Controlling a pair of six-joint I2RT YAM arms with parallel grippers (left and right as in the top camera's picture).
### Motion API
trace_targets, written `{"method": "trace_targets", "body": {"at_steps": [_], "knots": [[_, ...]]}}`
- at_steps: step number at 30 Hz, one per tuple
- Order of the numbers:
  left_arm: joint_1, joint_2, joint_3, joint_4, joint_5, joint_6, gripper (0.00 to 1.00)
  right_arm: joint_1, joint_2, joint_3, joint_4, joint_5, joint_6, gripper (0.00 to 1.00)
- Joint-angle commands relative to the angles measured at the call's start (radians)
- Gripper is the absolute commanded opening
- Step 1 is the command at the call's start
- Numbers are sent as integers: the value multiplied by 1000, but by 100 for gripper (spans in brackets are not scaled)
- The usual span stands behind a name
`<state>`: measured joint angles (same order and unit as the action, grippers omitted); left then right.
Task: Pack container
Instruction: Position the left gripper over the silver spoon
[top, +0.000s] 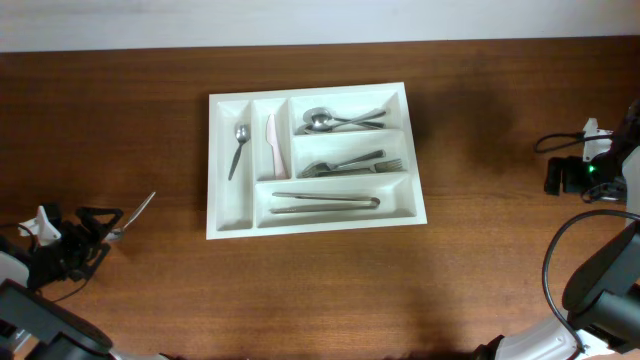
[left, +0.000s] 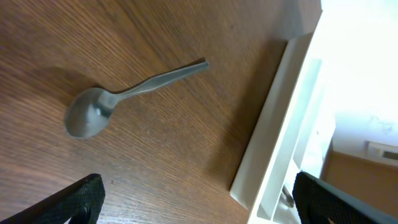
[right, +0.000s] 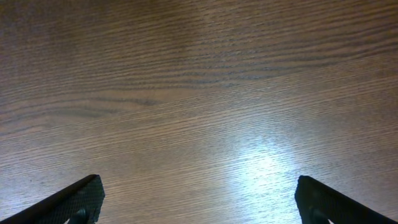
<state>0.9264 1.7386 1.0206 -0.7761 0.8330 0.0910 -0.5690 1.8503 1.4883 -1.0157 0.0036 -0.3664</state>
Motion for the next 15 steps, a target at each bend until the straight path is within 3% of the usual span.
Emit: {"method": "trace_targets", "body": {"at_steps": [1,7,15], "knots": [[10,12,-6,-6,41,63,99,-1,-11,1,3,8,8,99],[49,12,-6,-75,-119,71,99,-1,-11,1,3,8,8,99],[180,11,-5,-84,-115,132,99,-1,-11,1,3,8,8,99]]}}
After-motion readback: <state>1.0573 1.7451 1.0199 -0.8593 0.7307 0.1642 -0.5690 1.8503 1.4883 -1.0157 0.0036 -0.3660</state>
